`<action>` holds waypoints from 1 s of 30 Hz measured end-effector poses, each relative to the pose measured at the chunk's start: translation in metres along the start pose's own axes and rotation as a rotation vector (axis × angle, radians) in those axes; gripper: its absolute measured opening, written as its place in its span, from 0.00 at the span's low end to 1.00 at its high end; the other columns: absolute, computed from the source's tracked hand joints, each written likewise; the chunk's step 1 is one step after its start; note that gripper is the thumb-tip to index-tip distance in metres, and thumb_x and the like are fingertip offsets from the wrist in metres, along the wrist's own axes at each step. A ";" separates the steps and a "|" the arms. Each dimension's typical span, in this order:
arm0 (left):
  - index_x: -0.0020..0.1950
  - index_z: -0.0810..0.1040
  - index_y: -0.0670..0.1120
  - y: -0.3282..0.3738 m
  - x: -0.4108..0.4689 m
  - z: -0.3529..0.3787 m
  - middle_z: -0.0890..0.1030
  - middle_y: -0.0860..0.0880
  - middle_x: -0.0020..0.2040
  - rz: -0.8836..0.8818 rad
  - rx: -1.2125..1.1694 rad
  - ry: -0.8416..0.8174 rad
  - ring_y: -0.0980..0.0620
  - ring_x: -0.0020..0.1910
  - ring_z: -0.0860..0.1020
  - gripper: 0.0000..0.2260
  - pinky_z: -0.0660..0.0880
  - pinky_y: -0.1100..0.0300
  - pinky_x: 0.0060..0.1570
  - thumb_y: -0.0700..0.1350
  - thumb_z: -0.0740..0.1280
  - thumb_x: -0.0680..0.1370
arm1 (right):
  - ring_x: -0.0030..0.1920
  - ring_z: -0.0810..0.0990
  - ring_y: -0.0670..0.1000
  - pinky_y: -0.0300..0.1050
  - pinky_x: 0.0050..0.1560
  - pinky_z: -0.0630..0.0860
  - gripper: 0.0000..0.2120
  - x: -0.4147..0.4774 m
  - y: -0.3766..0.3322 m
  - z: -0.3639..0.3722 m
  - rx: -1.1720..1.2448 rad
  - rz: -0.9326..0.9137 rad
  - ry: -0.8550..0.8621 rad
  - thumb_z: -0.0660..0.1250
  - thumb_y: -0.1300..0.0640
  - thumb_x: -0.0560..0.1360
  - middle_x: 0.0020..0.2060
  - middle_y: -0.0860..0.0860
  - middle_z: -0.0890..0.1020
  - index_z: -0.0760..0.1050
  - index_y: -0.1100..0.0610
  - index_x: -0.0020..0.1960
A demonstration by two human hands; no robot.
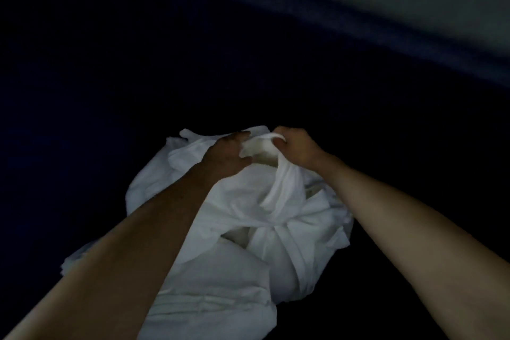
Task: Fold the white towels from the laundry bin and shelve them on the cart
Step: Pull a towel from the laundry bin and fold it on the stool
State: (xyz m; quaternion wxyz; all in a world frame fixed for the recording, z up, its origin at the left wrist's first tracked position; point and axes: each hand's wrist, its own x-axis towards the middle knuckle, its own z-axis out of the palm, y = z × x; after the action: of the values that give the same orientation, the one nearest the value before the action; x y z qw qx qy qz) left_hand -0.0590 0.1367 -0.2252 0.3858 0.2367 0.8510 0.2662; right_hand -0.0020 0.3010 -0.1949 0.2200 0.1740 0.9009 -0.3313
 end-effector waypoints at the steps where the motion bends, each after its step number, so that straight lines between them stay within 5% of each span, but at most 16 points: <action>1: 0.74 0.62 0.46 0.011 -0.008 -0.009 0.69 0.45 0.70 0.014 -0.010 0.004 0.46 0.69 0.68 0.28 0.62 0.59 0.66 0.47 0.68 0.76 | 0.57 0.77 0.57 0.35 0.46 0.66 0.12 -0.006 -0.010 -0.011 0.030 -0.011 0.024 0.57 0.62 0.80 0.55 0.60 0.79 0.74 0.64 0.59; 5: 0.74 0.62 0.47 0.053 -0.043 -0.049 0.69 0.46 0.71 0.039 -0.050 0.087 0.46 0.69 0.68 0.27 0.62 0.62 0.62 0.48 0.66 0.77 | 0.48 0.76 0.51 0.39 0.40 0.69 0.11 -0.037 -0.049 -0.059 0.132 0.005 0.120 0.57 0.60 0.80 0.48 0.55 0.79 0.76 0.62 0.55; 10: 0.74 0.63 0.52 0.103 -0.098 -0.089 0.70 0.51 0.69 0.028 -0.085 0.160 0.49 0.66 0.71 0.29 0.66 0.63 0.59 0.54 0.68 0.76 | 0.36 0.71 0.46 0.29 0.30 0.64 0.08 -0.091 -0.098 -0.112 0.168 -0.035 0.240 0.59 0.60 0.78 0.37 0.49 0.75 0.75 0.61 0.45; 12: 0.72 0.66 0.52 0.122 -0.128 -0.101 0.73 0.53 0.65 0.037 -0.068 0.182 0.49 0.62 0.73 0.27 0.70 0.59 0.61 0.54 0.69 0.74 | 0.38 0.71 0.47 0.27 0.28 0.64 0.08 -0.116 -0.123 -0.129 0.172 -0.069 0.301 0.60 0.59 0.78 0.37 0.49 0.75 0.74 0.57 0.41; 16: 0.67 0.71 0.49 0.154 -0.194 -0.122 0.75 0.52 0.58 0.045 -0.129 0.317 0.51 0.58 0.74 0.24 0.70 0.60 0.57 0.53 0.70 0.74 | 0.44 0.72 0.48 0.29 0.33 0.65 0.09 -0.175 -0.176 -0.151 0.174 -0.151 0.332 0.60 0.59 0.78 0.43 0.50 0.76 0.77 0.60 0.52; 21: 0.69 0.68 0.48 0.189 -0.273 -0.159 0.70 0.49 0.65 0.164 -0.146 0.448 0.51 0.62 0.71 0.26 0.66 0.63 0.54 0.52 0.70 0.74 | 0.43 0.72 0.48 0.26 0.31 0.65 0.09 -0.256 -0.233 -0.182 0.153 -0.271 0.433 0.59 0.61 0.77 0.43 0.50 0.76 0.76 0.61 0.52; 30: 0.75 0.57 0.57 0.206 -0.378 -0.194 0.59 0.50 0.73 0.284 -0.029 0.643 0.44 0.72 0.54 0.31 0.56 0.53 0.68 0.57 0.66 0.76 | 0.39 0.74 0.43 0.23 0.35 0.66 0.10 -0.372 -0.289 -0.185 0.135 -0.427 0.611 0.60 0.66 0.75 0.39 0.47 0.78 0.78 0.56 0.45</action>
State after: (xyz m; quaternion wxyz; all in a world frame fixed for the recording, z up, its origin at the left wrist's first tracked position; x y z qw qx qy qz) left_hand 0.0532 0.0080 0.2147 0.0608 0.2512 0.8838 0.3901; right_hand 0.1266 0.1554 0.2722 -0.1450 0.0870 0.9171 -0.3610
